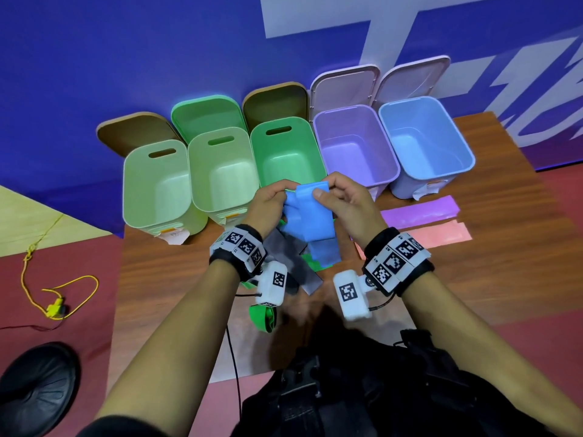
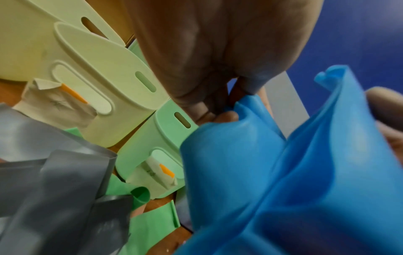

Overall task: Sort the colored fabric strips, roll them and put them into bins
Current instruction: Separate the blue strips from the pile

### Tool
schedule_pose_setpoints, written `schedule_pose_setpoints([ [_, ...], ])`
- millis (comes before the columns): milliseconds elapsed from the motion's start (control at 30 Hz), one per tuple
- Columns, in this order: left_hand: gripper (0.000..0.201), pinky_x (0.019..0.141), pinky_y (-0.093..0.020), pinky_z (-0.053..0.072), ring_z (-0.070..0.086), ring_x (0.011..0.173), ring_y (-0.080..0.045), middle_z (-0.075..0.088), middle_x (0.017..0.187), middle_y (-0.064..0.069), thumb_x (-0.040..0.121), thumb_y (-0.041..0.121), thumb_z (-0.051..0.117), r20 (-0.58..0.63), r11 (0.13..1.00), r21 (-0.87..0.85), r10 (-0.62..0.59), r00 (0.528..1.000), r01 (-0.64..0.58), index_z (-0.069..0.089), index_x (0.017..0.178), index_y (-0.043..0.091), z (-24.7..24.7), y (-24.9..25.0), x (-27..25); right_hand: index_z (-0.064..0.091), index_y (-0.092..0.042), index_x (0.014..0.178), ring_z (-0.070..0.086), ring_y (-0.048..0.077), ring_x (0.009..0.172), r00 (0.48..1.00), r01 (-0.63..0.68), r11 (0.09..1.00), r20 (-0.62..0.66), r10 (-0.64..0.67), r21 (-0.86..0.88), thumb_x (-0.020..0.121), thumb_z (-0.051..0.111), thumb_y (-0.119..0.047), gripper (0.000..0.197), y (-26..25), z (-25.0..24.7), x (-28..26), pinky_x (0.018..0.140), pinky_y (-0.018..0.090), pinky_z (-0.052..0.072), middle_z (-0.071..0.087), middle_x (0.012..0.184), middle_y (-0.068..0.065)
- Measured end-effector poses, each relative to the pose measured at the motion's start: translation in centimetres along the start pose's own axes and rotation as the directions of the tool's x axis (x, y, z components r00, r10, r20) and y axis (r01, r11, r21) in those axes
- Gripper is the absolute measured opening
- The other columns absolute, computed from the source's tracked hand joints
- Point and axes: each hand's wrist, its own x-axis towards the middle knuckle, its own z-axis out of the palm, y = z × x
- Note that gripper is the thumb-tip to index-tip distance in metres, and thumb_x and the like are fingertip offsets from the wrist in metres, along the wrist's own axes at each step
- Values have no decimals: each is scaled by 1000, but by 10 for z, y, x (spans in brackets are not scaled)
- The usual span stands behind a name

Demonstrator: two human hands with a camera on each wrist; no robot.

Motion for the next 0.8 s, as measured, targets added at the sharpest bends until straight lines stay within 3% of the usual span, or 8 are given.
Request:
schedule_pose_setpoints([
  [33,40,46,-20,35,39,52,-16,50,60,-5,89,-7,34,11,1000,-15,5,1000,-5,68,83,13,0,3,-2,50,14,94,42,7,54,1000,-7,1000,2,7,-1,97,60,-11,28,0,1,1,55,20,36,49,52,-9],
  [100,38,46,-18,34,41,49,-11,54,55,3,89,-9,35,17,998,-60,-4,1000,5,68,82,9,2,7,-5,52,5,93,41,19,62,1000,-6,1000,5,6,21,90,64,-30,38,-3,4,0,64,28,34,45,60,19],
  [200,41,49,-21,36,45,52,-14,58,58,1,89,-9,40,1,989,-143,-38,999,38,72,77,13,1,10,-7,49,1,88,35,25,67,1000,2,1000,-15,-2,14,86,64,-40,43,-4,4,1,67,34,29,37,66,34],
  [300,32,49,-23,40,44,60,-20,60,69,-8,79,0,44,29,975,-206,-81,996,85,73,88,8,-3,12,-9,47,5,88,30,19,63,999,17,1000,-45,-17,-9,89,61,-30,37,-7,4,1,58,28,28,29,65,21],
  [400,46,51,-22,40,44,60,-15,59,74,-7,62,9,45,91,975,-198,-82,992,99,72,98,9,-7,12,-12,48,8,89,30,15,61,998,31,999,-45,-31,-7,88,59,-27,36,-4,4,2,54,23,28,32,66,12],
  [600,26,77,-27,51,62,84,-17,69,91,-7,83,0,68,114,997,-65,44,992,-37,65,103,16,-5,6,-13,48,9,90,35,11,58,998,32,999,-48,-32,6,90,59,-22,32,-2,3,2,54,20,32,41,60,0],
  [700,10,78,-27,51,63,84,-16,70,89,-6,94,6,63,106,997,-69,49,993,-41,68,100,11,-3,7,-14,48,8,90,39,16,65,998,26,999,-52,-24,27,92,59,-20,30,-1,1,0,57,21,33,46,67,8],
  [800,17,79,-29,49,61,84,-15,69,90,-7,97,16,61,98,997,-63,48,994,-42,68,104,2,-1,8,-14,49,3,88,43,17,70,999,24,999,-42,-22,39,89,59,-23,28,0,0,-2,60,22,36,50,72,10],
])
